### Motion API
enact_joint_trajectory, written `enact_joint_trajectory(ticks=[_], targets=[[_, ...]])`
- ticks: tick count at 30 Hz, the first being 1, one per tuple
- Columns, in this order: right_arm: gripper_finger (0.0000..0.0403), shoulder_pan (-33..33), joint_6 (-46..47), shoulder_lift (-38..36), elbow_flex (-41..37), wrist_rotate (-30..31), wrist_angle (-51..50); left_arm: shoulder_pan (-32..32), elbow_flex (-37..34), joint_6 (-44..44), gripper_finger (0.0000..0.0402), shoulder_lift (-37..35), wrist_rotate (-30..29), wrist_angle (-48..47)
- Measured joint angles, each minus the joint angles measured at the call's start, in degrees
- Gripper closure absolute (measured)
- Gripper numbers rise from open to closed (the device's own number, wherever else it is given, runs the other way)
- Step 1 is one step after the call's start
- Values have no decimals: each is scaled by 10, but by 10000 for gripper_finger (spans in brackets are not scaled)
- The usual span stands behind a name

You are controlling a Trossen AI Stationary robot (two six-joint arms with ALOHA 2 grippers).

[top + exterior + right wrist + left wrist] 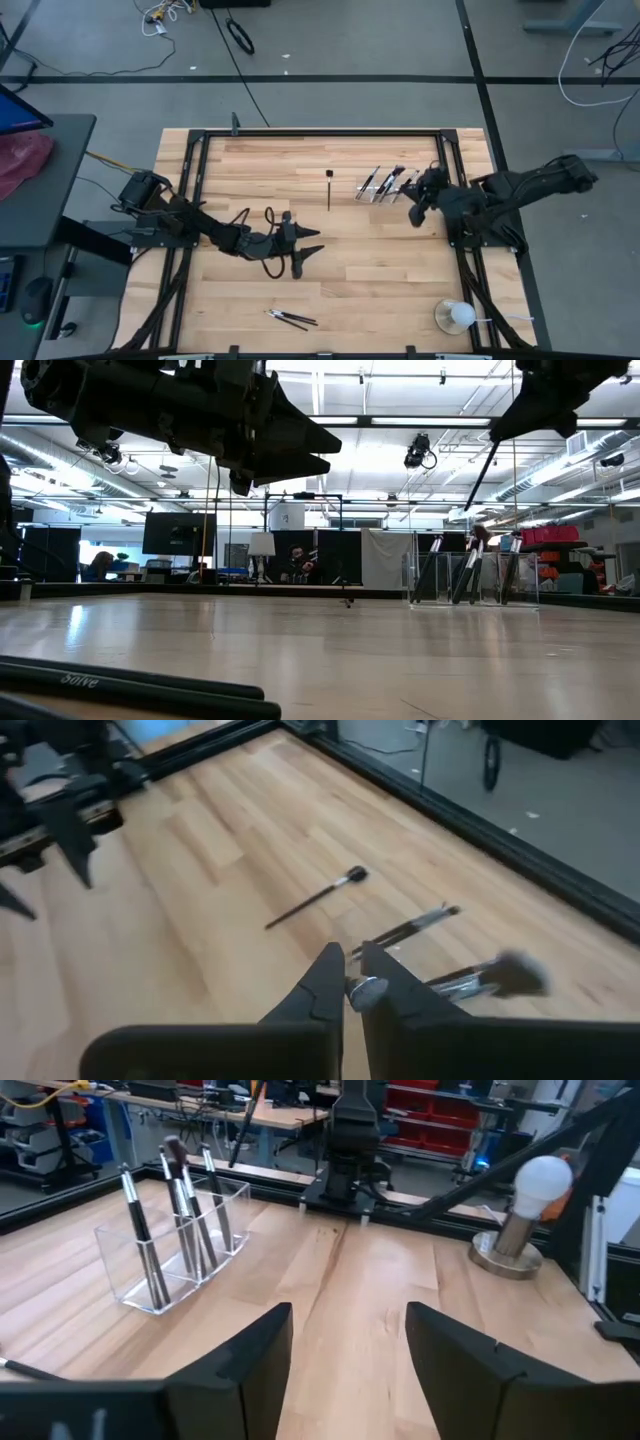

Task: Put items in baskets/containers
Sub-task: Put the black eyeshadow brush into the transparent organizer

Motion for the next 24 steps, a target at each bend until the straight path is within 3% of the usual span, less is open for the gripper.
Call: enact_joint_trajectory(ticks=[7, 14, 24], targets=[[392, -134, -97, 26, -20, -111, 112, 4, 0, 0, 206, 0, 0, 0], [391, -259, -153, 112, -50, -234, 219, 4, 0, 0, 207, 0, 0, 0], [385, -352, -170, 215, -52, -360, 249, 4, 0, 0, 207, 0, 0, 0]])
